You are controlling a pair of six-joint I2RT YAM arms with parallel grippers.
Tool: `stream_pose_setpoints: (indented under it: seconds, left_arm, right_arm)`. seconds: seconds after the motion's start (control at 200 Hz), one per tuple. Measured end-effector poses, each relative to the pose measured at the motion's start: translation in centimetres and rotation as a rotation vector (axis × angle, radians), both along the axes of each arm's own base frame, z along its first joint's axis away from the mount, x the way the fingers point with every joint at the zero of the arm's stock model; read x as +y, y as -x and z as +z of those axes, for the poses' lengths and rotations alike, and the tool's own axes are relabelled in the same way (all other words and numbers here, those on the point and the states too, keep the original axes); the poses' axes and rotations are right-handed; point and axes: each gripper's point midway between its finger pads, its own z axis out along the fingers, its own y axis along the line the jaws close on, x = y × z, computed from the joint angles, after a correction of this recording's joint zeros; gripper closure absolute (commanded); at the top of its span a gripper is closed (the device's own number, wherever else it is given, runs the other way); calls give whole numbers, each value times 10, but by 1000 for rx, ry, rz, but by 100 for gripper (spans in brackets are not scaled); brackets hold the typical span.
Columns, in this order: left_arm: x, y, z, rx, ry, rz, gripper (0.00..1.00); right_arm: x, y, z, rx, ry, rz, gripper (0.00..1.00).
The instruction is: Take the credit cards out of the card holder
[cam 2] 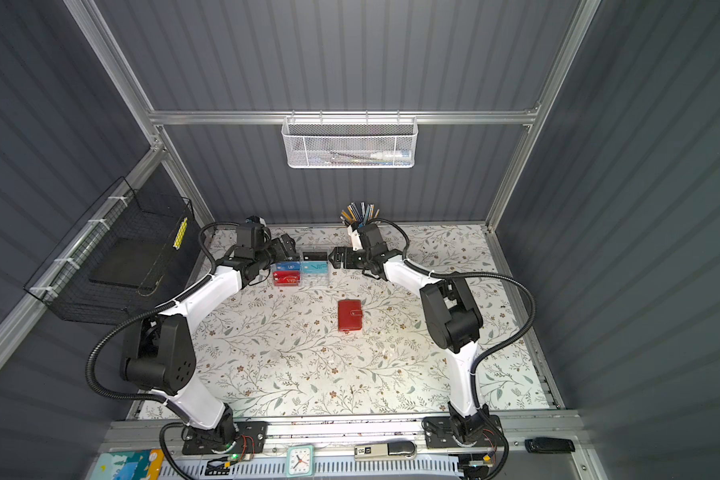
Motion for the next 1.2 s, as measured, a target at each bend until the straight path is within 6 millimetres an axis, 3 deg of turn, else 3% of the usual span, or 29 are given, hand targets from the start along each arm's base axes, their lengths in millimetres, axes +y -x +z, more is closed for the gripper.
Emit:
stream_pose_setpoints:
  seconds: [0.135,0.29,0.385,0.51,0.815,1.201]
  left_arm:
    - [11,-10,-22,50,-79,38,0]
    - [20,-15,-72,148,-124,56,0]
    - [19,-20,-87,161,-102,29,0]
    - [14,-28,-83,125,-74,-8,0]
    - [0,-41,-68,31,-3,-88,0]
    - [-23,-40,-72,-42,95,-204,0]
  right_arm:
    - [5,4,-13,32,0,9,1]
    - [11,6,-10,34,-25,28,1]
    - [15,7,-7,34,-45,41,1]
    - [20,6,-7,34,-66,56,1]
    - [30,-1,-32,77,-89,65,1]
    - [37,-8,-19,64,-139,68,1]
